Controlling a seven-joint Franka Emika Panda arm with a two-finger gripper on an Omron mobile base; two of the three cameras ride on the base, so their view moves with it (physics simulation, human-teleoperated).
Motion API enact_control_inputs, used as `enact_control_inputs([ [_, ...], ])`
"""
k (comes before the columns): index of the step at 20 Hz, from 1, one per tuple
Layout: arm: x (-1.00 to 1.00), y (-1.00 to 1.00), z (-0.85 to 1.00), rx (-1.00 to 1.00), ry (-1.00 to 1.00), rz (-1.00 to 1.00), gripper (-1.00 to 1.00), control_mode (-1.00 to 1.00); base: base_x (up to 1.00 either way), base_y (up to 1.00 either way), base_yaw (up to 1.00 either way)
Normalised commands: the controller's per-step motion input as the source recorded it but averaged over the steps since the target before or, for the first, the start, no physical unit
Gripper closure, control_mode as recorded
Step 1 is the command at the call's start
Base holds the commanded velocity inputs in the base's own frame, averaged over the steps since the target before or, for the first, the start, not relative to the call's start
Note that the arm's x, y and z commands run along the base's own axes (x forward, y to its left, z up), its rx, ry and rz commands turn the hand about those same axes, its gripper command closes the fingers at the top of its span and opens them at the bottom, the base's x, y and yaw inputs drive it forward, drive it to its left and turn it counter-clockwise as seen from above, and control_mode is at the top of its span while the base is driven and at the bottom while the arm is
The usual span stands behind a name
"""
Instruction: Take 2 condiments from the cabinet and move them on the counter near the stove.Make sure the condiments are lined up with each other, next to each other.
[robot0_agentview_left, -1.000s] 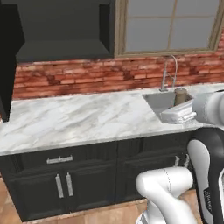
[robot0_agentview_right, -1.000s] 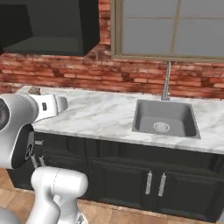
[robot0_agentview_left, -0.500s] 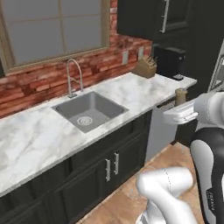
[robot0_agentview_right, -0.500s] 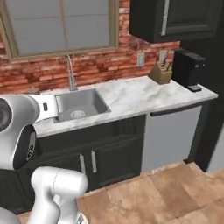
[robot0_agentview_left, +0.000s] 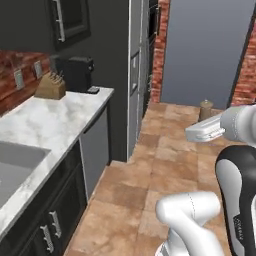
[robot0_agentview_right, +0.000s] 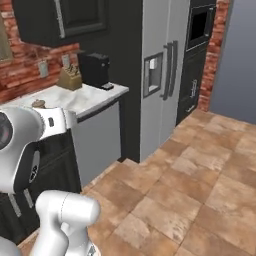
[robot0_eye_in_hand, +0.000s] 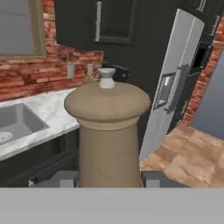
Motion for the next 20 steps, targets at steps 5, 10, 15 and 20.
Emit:
enact_control_inputs([
  [5,0.00,0.00,0.00,0.00,0.00,0.00,1.00,1.00,0.00,-0.63,-0.85],
  [10,0.00,0.00,0.00,0.00,0.00,0.00,1.00,1.00,0.06,0.00,-0.13],
  [15,0.00,0.00,0.00,0.00,0.00,0.00,1.00,1.00,0.38,-0.27,-0.07],
  [20,0.00,0.00,0.00,0.00,0.00,0.00,1.00,1.00,1.00,-0.78,-0.25],
])
